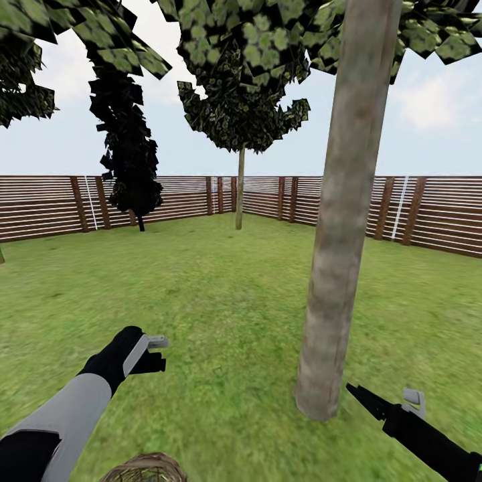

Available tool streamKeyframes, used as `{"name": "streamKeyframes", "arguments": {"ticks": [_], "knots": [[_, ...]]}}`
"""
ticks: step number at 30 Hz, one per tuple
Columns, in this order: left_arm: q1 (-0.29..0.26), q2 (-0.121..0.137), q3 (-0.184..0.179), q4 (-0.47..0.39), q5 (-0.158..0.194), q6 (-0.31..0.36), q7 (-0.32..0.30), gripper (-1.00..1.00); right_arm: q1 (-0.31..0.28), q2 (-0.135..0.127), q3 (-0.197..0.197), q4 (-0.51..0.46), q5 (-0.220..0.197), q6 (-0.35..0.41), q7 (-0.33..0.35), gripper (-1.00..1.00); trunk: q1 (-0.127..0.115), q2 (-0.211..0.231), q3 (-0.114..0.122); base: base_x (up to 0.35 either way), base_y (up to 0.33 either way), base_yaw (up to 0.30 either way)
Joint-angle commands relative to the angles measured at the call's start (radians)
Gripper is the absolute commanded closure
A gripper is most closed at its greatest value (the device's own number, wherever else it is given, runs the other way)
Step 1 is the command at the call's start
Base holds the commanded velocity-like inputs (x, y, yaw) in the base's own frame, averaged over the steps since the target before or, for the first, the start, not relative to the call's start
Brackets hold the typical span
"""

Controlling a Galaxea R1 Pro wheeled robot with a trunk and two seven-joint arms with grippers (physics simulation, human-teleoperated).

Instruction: Take the three Easter eggs out of the wicker basket on the lawn in the garden, then place them on the lawn next to a single tree (choose any tree) so that all three eggs are next to the same tree and none are left in the basket.

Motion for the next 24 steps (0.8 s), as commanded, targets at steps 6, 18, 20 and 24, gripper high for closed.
{"name": "streamKeyframes", "arguments": {"ticks": [6,18,20,24], "knots": [[0.000,0.000,-0.014,-0.003,0.010,0.012,0.013,-1.00,-0.001,-0.002,-0.002,0.015,-0.008,0.006,0.003,-1.00,0.023,-0.043,-0.020,0.000,0.000,0.000],[0.000,-0.001,-0.017,-0.001,0.007,0.016,0.020,-1.00,-0.001,-0.004,-0.003,0.019,-0.008,0.006,0.003,-1.00,0.069,-0.127,-0.058,0.000,0.000,0.000],[0.000,-0.001,-0.016,-0.001,0.007,0.017,0.017,-1.00,-0.001,-0.003,-0.003,0.019,-0.008,0.006,0.003,-1.00,0.077,-0.141,-0.064,0.000,0.000,0.000],[0.000,0.000,-0.014,-0.001,0.007,0.014,0.013,-1.00,0.000,-0.003,-0.003,0.019,-0.008,0.006,0.004,-1.00,0.092,-0.169,-0.077,0.000,0.000,0.000]]}}
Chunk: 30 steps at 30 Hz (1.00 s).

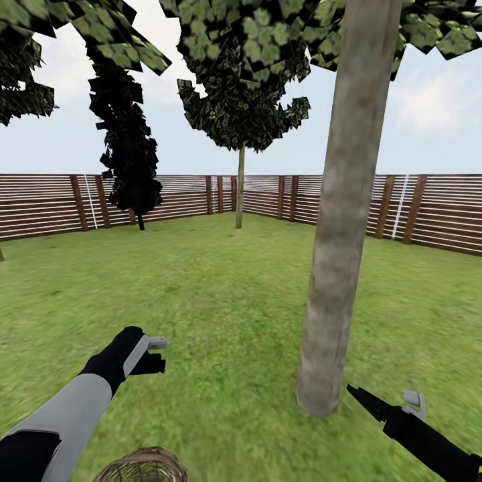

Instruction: Take the three Easter eggs out of the wicker basket on the lawn in the garden, then place them on the lawn next to a single tree (choose any tree) so that all three eggs are next to the same tree and none are left in the basket.

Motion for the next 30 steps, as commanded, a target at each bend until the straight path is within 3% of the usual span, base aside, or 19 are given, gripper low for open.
{"name": "streamKeyframes", "arguments": {"ticks": [1,13,18,26,30], "knots": [[-0.001,0.001,-0.008,-0.001,0.011,0.002,0.008,-1.00,-0.001,0.000,-0.001,0.000,-0.004,0.007,0.001,-1.00,0.004,-0.008,-0.004,0.000,0.000,0.000],[0.010,0.009,-0.009,0.000,0.011,-0.017,0.010,-1.00,-0.001,-0.004,-0.001,0.010,-0.006,0.006,0.004,-1.00,0.050,-0.092,-0.042,0.000,0.000,0.000],[0.021,0.036,-0.011,0.054,0.009,-0.111,0.007,-1.00,-0.001,-0.005,-0.001,0.010,-0.006,0.006,0.004,-1.00,0.069,-0.127,-0.058,0.000,0.000,0.000],[0.038,0.046,-0.011,0.224,0.009,-0.299,0.004,-1.00,-0.001,-0.005,-0.001,0.010,-0.007,0.005,0.004,-1.00,0.100,-0.183,-0.083,0.000,0.000,0.000],[0.059,0.048,-0.011,0.250,0.010,-0.331,0.004,-1.00,-0.001,-0.005,-0.001,0.010,-0.007,0.005,0.004,-1.00,0.115,-0.211,-0.095,0.000,0.000,0.000]]}}
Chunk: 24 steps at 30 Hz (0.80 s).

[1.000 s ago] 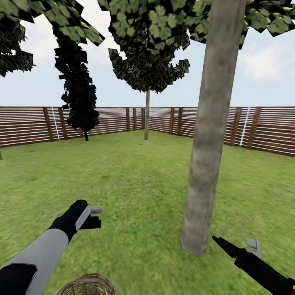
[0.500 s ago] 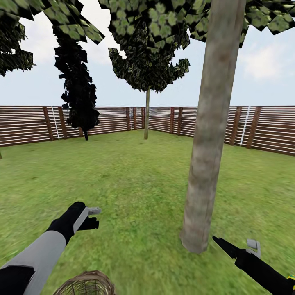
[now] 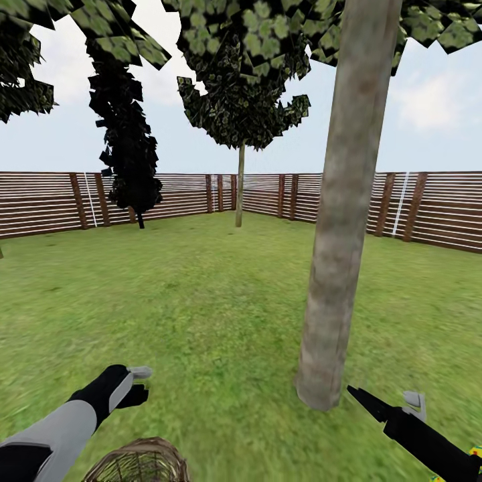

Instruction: Take the three Easter eggs out of the wicker basket on the lawn in the garden, then place them on the lawn next to a single tree (choose any tree) so that all three eggs are next to the same tree and none are left in the basket.

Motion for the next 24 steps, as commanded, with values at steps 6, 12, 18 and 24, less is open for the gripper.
{"name": "streamKeyframes", "arguments": {"ticks": [6,12,18,24], "knots": [[0.012,0.002,-0.009,0.006,0.011,-0.007,0.006,-1.00,-0.001,0.000,-0.001,0.000,-0.004,0.007,0.001,-1.00,0.023,-0.043,-0.020,0.000,0.000,0.000],[0.026,0.003,-0.009,0.008,0.011,-0.019,0.006,-1.00,-0.001,0.000,-0.001,0.000,-0.004,0.007,0.002,-1.00,0.046,-0.085,-0.039,0.000,0.000,0.000],[0.040,0.003,-0.011,0.009,0.010,-0.043,0.006,-1.00,-0.001,0.000,-0.001,0.000,-0.004,0.007,0.001,-1.00,0.069,-0.127,-0.058,0.000,0.000,0.000],[0.055,0.002,-0.012,0.009,0.010,-0.051,0.006,-1.00,-0.001,-0.001,-0.001,0.000,-0.004,0.007,0.002,-1.00,0.092,-0.169,-0.076,0.000,0.000,0.000]]}}
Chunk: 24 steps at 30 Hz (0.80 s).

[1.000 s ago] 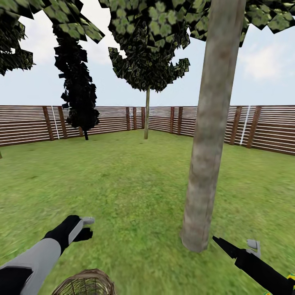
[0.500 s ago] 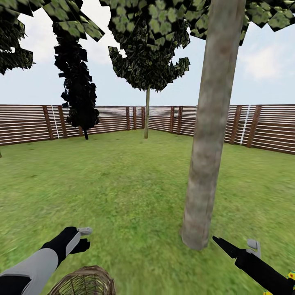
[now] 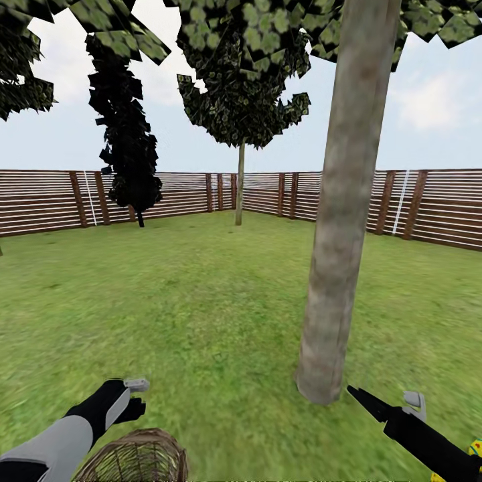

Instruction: Take the three Easter eggs out of the wicker basket on the lawn in the garden, then place them on the lawn next to a single tree (choose any tree) so that all three eggs are next to the same tree and none are left in the basket.

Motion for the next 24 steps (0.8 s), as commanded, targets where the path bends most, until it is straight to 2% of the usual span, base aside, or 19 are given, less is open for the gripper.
{"name": "streamKeyframes", "arguments": {"ticks": [1,15,24], "knots": [[0.002,0.001,-0.008,-0.002,0.011,0.005,0.006,-1.00,-0.001,0.000,-0.001,0.000,-0.004,0.007,0.001,-1.00,0.004,-0.008,-0.004,0.000,0.000,0.000],[0.033,0.000,-0.010,0.033,0.009,-0.060,0.006,-1.00,-0.001,0.001,-0.001,0.000,-0.004,0.007,0.002,-1.00,0.058,-0.106,-0.048,0.000,0.000,0.000],[0.048,-0.001,-0.010,0.036,0.008,-0.068,0.006,-1.00,-0.001,0.001,-0.001,0.000,-0.004,0.007,0.002,-1.00,0.092,-0.169,-0.076,0.000,0.000,0.000]]}}
